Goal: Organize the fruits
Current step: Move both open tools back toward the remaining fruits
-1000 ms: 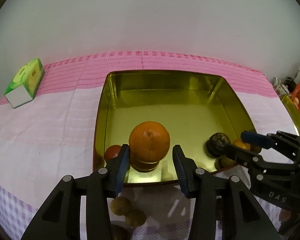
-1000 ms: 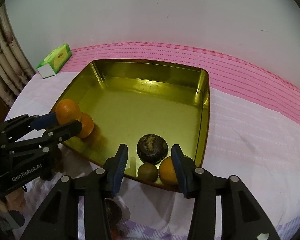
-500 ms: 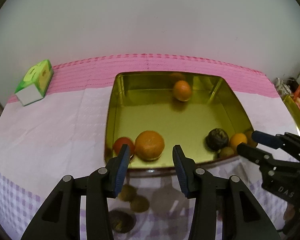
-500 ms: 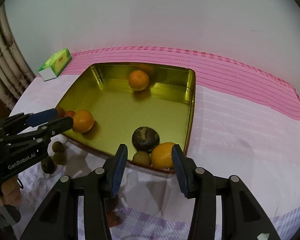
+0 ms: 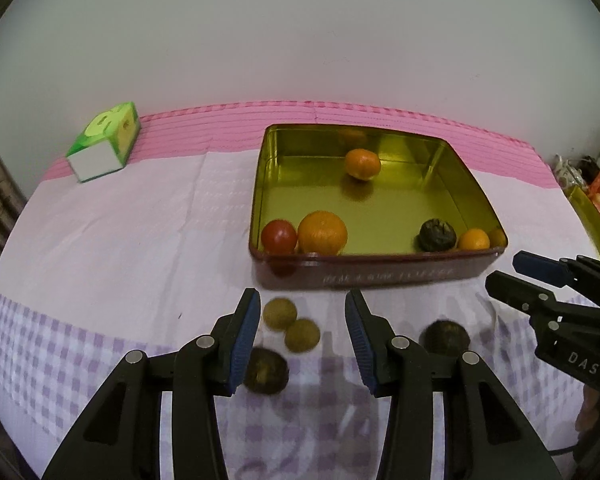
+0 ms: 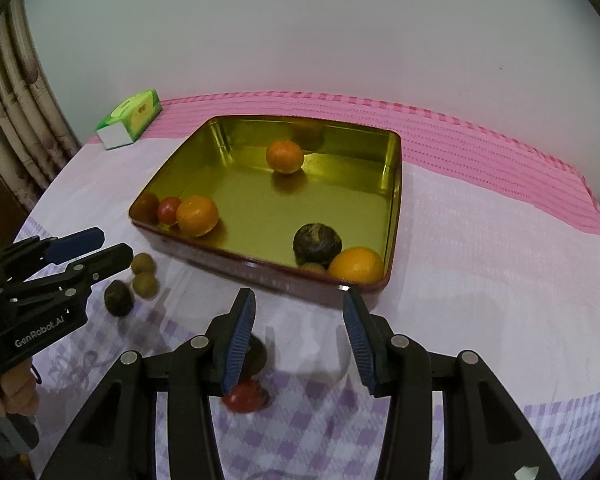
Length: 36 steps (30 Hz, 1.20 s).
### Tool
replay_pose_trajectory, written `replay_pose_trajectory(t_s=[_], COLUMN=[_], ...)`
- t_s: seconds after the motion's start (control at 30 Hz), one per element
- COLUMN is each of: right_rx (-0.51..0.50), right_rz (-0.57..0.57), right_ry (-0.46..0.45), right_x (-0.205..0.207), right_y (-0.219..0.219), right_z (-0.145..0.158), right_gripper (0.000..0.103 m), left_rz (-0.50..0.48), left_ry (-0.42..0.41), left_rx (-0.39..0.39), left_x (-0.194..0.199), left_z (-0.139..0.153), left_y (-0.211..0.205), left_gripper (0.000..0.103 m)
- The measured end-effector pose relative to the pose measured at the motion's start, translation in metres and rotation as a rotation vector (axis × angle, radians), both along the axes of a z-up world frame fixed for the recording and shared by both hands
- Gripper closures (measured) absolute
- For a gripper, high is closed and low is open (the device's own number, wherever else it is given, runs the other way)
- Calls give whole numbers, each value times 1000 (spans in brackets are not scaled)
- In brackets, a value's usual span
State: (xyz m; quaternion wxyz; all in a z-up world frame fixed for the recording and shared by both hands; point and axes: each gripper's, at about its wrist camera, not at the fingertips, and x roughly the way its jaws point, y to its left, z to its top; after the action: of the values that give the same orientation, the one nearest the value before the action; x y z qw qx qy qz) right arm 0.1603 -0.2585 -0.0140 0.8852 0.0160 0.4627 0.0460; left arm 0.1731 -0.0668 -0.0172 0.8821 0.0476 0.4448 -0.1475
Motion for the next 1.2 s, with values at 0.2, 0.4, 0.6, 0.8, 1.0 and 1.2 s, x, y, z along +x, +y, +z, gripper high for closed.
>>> replay_pose_trajectory(t_s=[0.2, 0.4, 0.6, 0.8, 1.0, 1.2], right_rx=[-3, -7, -15, 0, 1, 3], right_rz=[4, 12, 18, 28, 47, 55], right_ry=[10, 34, 69, 108, 123, 138], right_x=[-20, -43, -63, -67, -65, -56], right_y=[4, 7, 8, 13, 21, 26], right_z=[-2, -11, -24, -38, -45, -54], right_gripper=[60, 60, 60, 60, 60, 60], left_rz=[15, 38, 61, 82, 85, 101], left_ry=[23, 43, 69, 95, 101, 114], left_rx=[11, 28, 38, 37, 36, 20], left_x=[-21, -45, -62, -71, -73, -61], left_z=[-7, -19, -31, -41, -45, -52], left_y=[8, 25, 44, 50, 49, 52], left_gripper=[57, 57, 57, 57, 57, 57])
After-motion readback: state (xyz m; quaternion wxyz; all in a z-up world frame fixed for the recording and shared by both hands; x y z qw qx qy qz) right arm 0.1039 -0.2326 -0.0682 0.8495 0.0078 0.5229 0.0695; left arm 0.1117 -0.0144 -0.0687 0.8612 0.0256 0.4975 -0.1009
